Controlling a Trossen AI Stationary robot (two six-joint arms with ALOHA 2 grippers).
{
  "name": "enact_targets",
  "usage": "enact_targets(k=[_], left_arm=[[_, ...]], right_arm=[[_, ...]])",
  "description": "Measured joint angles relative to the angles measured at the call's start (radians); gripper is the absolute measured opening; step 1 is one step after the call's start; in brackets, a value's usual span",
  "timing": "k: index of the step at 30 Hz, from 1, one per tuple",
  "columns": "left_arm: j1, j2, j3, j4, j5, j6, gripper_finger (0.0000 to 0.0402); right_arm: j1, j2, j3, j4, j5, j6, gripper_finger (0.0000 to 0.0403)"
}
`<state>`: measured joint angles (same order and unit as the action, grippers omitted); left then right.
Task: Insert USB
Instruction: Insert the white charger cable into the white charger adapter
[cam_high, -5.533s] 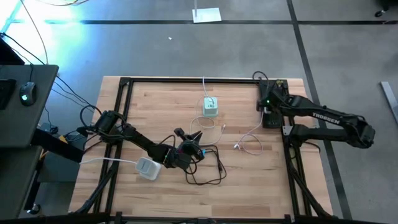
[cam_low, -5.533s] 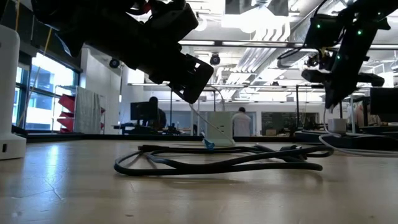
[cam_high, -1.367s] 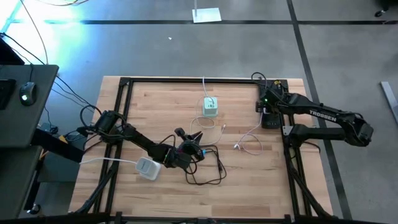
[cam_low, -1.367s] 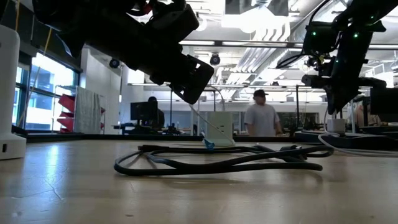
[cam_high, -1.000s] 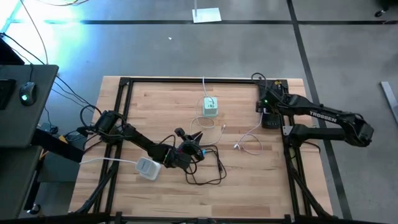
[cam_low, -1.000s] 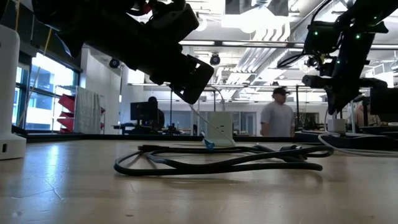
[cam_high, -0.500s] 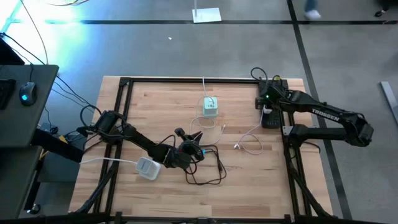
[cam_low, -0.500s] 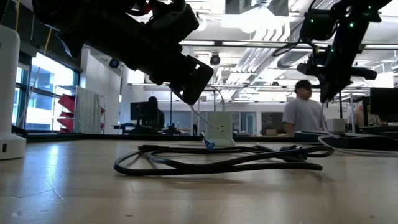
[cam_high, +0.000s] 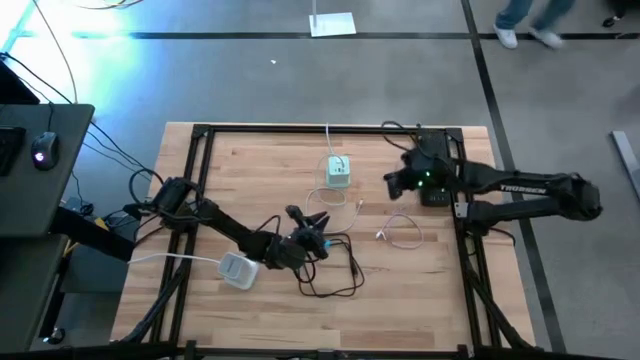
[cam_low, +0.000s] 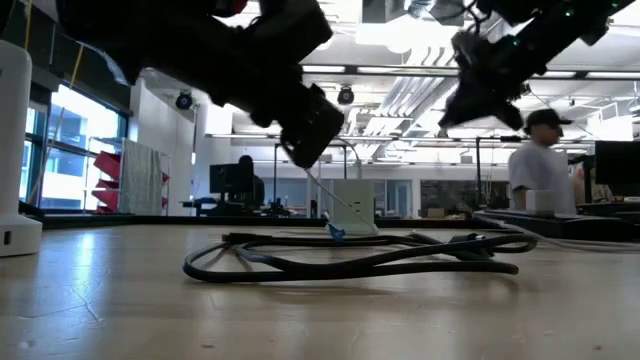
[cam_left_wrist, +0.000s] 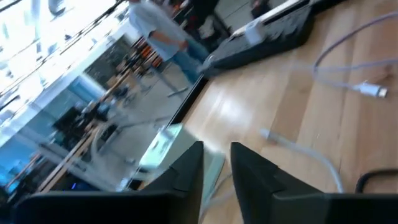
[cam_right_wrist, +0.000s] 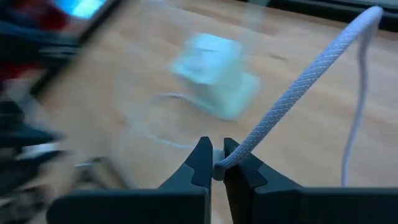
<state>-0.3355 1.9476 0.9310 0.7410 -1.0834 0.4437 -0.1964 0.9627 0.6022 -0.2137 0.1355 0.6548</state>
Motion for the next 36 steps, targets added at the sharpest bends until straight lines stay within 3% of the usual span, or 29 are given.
enact_targets(k=[4,9,14,18,29,36], left_arm=[[0.058,0.000,0.020,0.093,0.092,0.115,0.0125],[0.138,0.000,0.090,0.094,0.261,0.221,0.0166],[0.167,0.000,0.148,0.093,0.305,0.324,0.0176],[0.173,0.008,0.182,0.067,0.399,0.330,0.0170],[0.173,0.070,0.263,0.059,0.305,0.272,0.0145],[0.172,0.070,0.275,0.065,0.266,0.269,0.0080]], right_arm=[[0.079,0.004,-0.045,0.225,-0.001,0.001,0.0000],[0.157,0.032,-0.056,0.344,0.013,-0.006,0.0000],[0.186,0.064,-0.056,0.384,0.014,-0.026,0.0000],[0.187,0.067,-0.056,0.412,0.014,-0.036,0.0000],[0.186,0.064,-0.057,0.432,0.017,-0.058,0.0000],[0.186,0.064,-0.057,0.432,0.012,-0.061,0.0000]])
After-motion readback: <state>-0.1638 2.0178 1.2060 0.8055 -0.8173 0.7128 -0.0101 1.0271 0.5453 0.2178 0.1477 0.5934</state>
